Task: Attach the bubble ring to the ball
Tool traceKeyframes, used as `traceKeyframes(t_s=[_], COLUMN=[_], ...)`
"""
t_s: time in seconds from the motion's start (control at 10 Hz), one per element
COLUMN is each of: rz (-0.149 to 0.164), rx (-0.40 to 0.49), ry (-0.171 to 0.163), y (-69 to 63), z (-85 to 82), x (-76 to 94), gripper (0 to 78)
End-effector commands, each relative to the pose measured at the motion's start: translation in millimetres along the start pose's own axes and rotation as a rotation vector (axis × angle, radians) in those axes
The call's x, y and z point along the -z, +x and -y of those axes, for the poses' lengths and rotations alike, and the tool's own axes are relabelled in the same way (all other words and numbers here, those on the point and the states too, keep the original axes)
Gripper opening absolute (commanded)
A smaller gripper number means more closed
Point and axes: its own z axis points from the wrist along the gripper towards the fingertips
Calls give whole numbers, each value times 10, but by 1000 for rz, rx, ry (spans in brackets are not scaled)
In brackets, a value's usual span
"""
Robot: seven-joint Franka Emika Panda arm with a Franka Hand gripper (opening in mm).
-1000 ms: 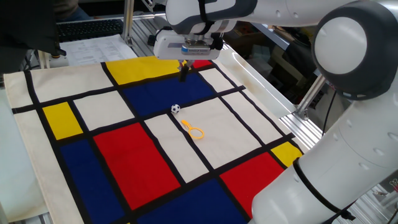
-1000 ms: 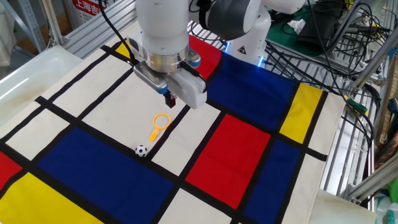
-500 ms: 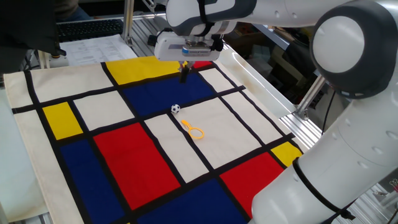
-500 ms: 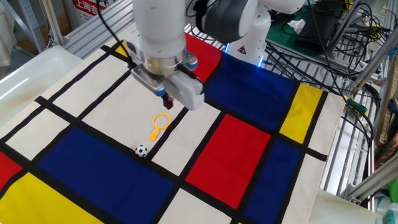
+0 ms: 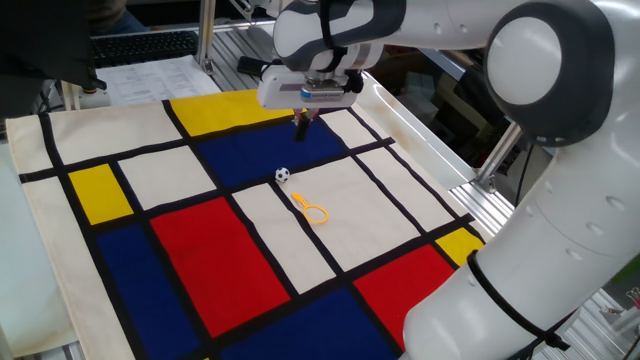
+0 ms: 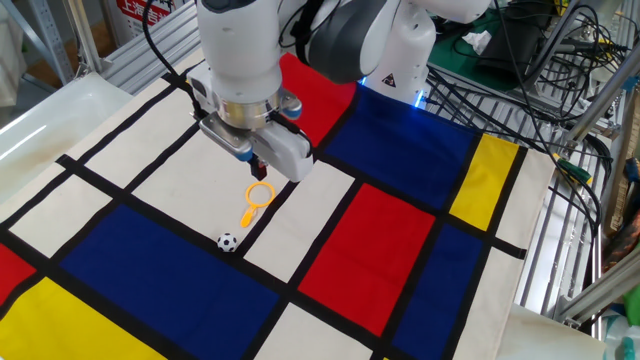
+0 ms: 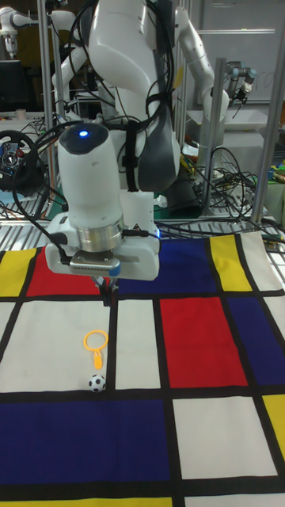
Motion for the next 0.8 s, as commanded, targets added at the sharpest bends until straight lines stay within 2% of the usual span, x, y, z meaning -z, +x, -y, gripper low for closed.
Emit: traceKeyframes(t_s=[0.1,0.8], rz=[16,14], rx=[51,47], ry=[1,5], y=[-114,-93], z=[203,207], x=[-251,-324], gripper=[0,0])
